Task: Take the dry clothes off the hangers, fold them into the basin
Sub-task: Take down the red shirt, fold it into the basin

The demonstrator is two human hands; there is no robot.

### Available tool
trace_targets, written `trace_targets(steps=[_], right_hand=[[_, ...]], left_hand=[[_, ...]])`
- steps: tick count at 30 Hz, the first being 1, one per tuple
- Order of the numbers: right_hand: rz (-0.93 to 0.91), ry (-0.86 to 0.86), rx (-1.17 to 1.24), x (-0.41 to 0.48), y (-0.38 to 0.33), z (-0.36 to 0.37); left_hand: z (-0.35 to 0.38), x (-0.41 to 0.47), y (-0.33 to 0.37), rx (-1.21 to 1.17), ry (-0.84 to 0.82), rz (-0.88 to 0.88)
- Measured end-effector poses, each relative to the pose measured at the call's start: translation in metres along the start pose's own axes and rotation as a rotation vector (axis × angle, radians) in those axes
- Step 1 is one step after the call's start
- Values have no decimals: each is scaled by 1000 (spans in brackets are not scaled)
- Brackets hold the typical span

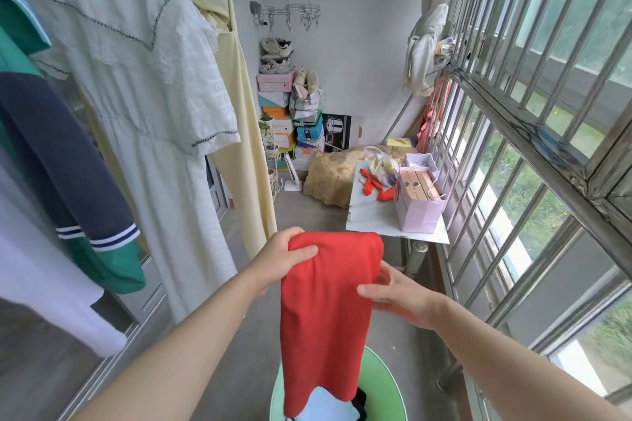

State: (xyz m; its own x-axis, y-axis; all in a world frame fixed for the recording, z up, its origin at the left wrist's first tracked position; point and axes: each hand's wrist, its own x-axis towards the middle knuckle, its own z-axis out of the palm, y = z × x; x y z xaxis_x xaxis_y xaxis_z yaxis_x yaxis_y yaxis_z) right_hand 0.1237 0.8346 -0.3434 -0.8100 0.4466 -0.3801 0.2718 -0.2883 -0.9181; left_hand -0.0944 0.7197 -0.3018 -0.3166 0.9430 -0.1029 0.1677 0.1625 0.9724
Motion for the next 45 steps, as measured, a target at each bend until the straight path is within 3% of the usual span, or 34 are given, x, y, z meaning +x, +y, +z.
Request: trace_targets(steps=[3, 7, 12, 16, 19, 22, 26, 28, 31, 34, 40, 45], right_hand=[[25, 74, -108, 4, 7, 7], [2, 130, -31, 4, 0, 10], [25, -111, 16, 1, -1, 11], [5, -54, 5, 3, 6, 29], [26, 29, 214, 5, 8, 38], [26, 95, 394, 6, 1, 40], [53, 202, 378, 12, -9, 35], [40, 162, 330, 10, -10, 32], [33, 97, 212, 4, -2, 29], [17, 160, 186, 5, 8, 27], [25, 470, 222, 16, 8, 22], [-114, 593, -34, 17, 11, 19]], left_hand=[[-3, -1, 5, -63, -52, -16], [-9, -2, 10, -185, -30, -93], [-17, 3, 8, -352, 37, -151], [-15, 8, 7, -426, 100, -298], [-20, 10, 9, -618, 192, -438], [-27, 9, 3, -853, 194, -402], [6, -18, -27, -758, -17, -515], [17, -24, -37, -773, -67, -534], [16, -24, -45, -706, -13, -523], [13, -21, -51, -646, 92, -446], [10, -15, -57, -528, 208, -263], [17, -17, -50, -522, 157, -239]])
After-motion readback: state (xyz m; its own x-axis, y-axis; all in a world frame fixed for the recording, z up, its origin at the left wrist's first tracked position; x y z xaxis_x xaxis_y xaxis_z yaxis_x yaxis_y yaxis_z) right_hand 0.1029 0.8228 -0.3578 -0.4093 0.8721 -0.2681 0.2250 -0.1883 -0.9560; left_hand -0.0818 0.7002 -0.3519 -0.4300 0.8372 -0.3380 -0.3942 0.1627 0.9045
